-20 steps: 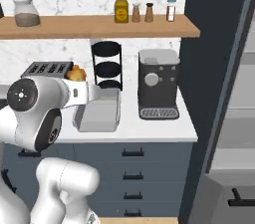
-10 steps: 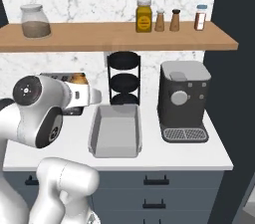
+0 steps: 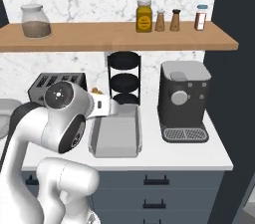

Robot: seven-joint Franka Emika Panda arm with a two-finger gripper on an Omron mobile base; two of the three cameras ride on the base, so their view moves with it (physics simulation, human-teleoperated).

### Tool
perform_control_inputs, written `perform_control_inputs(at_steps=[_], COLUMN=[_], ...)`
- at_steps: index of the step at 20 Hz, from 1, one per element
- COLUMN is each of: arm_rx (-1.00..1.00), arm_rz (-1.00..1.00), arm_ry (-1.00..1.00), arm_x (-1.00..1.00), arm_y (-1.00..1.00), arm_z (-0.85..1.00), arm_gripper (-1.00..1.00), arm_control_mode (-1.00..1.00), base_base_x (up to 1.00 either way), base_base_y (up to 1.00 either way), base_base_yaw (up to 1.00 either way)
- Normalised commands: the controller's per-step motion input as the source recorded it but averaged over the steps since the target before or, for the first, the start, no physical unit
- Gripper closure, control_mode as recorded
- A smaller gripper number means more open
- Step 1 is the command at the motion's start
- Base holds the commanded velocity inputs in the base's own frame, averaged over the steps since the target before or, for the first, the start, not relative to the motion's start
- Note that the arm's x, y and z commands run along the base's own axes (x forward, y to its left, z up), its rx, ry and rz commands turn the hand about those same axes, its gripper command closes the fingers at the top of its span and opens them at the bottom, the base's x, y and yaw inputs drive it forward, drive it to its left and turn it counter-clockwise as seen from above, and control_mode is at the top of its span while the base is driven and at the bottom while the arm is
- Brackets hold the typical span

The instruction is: Place one lime and one chicken drumstick in each tupperware on the nearby counter, to pack two identical lunches.

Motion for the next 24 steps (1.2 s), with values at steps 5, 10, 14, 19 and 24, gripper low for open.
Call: perform_control_inputs(at_steps=[5, 10, 14, 19, 24], arm_rx=[0.0, 0.0, 0.0, 0.0, 0.0], arm_rz=[0.0, 0.0, 0.0, 0.0, 0.0], arm_ry=[0.07, 0.09, 0.06, 0.02, 0.0], arm_x=[0.32, 0.31, 0.38, 0.42, 0.35], arm_y=[0.0, -0.01, -0.02, -0.13, -0.14], arm_z=[-0.54, -0.52, -0.57, -0.52, -0.38], arm_gripper=[1.0, 1.0, 1.0, 1.0, 1.0], arm_control_mode=[-1.0, -1.0, -1.0, -1.0, -1.0], base_base_x=[0.0, 0.0, 0.0, 0.0, 0.0], base_base_y=[0.0, 0.0, 0.0, 0.0, 0.0], base_base_yaw=[0.0, 0.0, 0.0, 0.0, 0.0])
